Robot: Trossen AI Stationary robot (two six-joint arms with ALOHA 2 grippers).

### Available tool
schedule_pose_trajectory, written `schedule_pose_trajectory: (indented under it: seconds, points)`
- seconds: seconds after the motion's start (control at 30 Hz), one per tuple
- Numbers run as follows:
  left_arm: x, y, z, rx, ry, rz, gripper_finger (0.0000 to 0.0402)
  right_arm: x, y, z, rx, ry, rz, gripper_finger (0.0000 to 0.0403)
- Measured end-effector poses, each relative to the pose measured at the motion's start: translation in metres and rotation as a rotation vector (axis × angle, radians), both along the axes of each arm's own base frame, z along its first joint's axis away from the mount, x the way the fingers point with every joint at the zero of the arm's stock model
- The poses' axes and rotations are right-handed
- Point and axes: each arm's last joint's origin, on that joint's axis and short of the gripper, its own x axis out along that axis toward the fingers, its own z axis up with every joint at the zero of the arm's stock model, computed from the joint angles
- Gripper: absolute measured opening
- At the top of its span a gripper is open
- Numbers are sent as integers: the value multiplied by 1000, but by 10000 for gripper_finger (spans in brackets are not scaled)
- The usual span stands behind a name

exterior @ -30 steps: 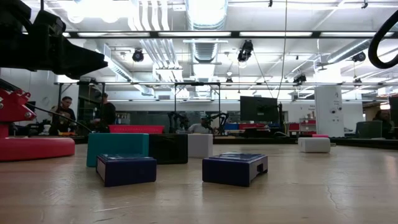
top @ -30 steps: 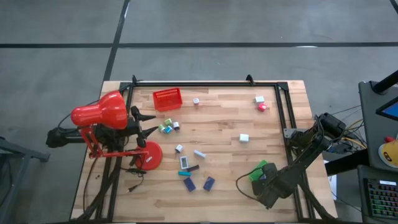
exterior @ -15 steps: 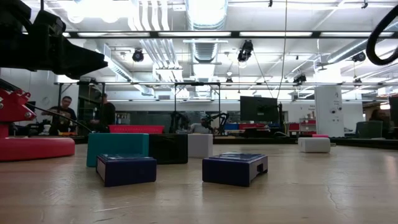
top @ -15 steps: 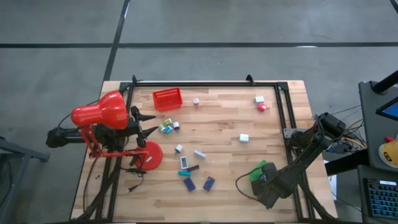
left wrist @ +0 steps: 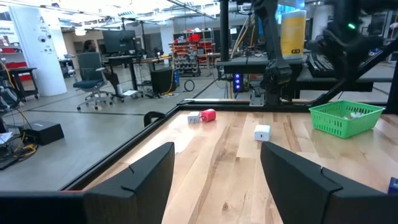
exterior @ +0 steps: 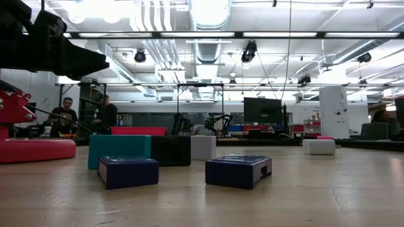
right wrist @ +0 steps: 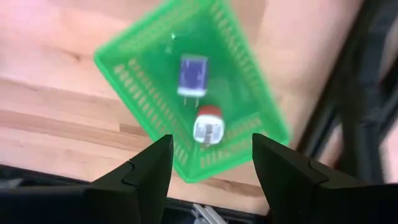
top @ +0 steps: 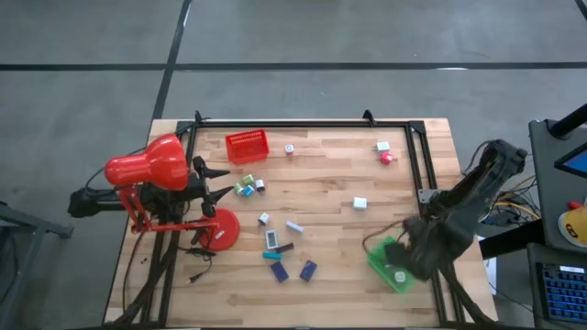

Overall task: Pick & Place Office items
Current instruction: Put the pink charger adapter into the green bin

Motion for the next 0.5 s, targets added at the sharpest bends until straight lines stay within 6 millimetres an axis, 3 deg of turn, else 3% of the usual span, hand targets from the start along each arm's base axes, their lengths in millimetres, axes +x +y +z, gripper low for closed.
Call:
schedule_pose_trajectory:
  seconds: [0.23, 0.5]
  points:
    - [0, 0, 0, 0, 0, 0, 245, -22, -56, 27, -122, -64, -33, 210]
    - [0, 0, 0, 0, 0, 0, 245, -23, -102, 40, -384, -220, -61, 189]
